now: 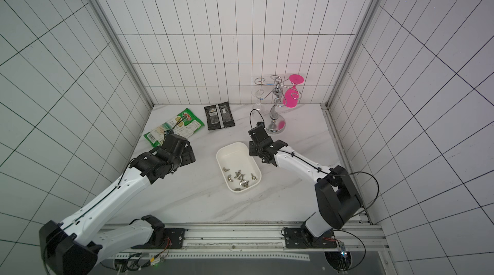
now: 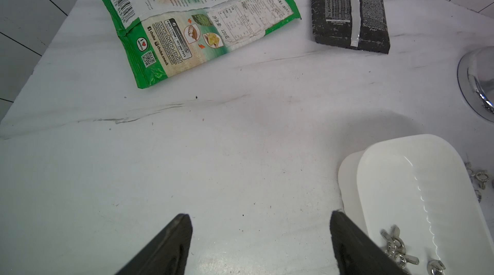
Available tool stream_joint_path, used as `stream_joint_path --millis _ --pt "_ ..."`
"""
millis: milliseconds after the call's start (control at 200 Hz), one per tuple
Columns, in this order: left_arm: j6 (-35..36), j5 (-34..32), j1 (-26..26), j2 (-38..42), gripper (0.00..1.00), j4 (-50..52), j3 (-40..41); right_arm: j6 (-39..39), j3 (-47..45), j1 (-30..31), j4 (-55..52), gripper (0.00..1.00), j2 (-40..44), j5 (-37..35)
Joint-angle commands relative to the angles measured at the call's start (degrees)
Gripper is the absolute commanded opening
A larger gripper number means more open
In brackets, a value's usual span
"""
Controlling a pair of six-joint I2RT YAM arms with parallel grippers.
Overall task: Take out the wing nut from the storage box
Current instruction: Place the wing nut at the center of the board, then pick up the wing nut from the storage box.
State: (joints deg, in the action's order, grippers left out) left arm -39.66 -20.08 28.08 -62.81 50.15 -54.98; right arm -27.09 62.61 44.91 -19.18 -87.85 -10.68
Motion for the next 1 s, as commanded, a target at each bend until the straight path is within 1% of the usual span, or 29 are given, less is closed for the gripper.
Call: stream_joint_path --millis 0,165,280,380,535,810,900,995 --pt "-0.2 -0.9 0.3 -0.2 0.85 -0.8 -1.3 2.2 1.5 4.3 -5.2 0.24 2.0 1.1" --pt "-0.2 -1.0 0.3 -0.2 0.85 -0.8 -1.4 4.0 3.0 7.8 -10.8 0.24 0.0 5.3" --pt "-0.2 -0.8 0.3 -0.2 0.85 -0.9 -1.4 4.9 2.9 8.7 -13.2 0.26 -2.0 7.4" --pt "-0.3 -0.7 0.3 -0.4 0.85 -1.1 -1.3 5.6 2.6 8.9 -13.6 0.27 -4.7 9.6" --pt "-0.3 -0.6 0.3 -0.6 0.85 -1.2 -1.3 5.9 1.5 9.4 -10.4 0.27 -8.8 12.7" --pt "-0.3 -0.9 0.3 0.1 0.85 -0.9 -1.0 4.9 0.9 9.4 -8.7 0.27 -12.8 12.2" --pt "-0.3 -0.9 0.3 0.0 0.85 -1.0 -1.0 4.7 0.8 9.4 -8.9 0.30 -13.9 11.4" --pt "-0.3 -0.8 0.3 -0.2 0.85 -1.0 -1.0 4.8 0.8 9.4 -9.0 0.30 -14.7 11.2"
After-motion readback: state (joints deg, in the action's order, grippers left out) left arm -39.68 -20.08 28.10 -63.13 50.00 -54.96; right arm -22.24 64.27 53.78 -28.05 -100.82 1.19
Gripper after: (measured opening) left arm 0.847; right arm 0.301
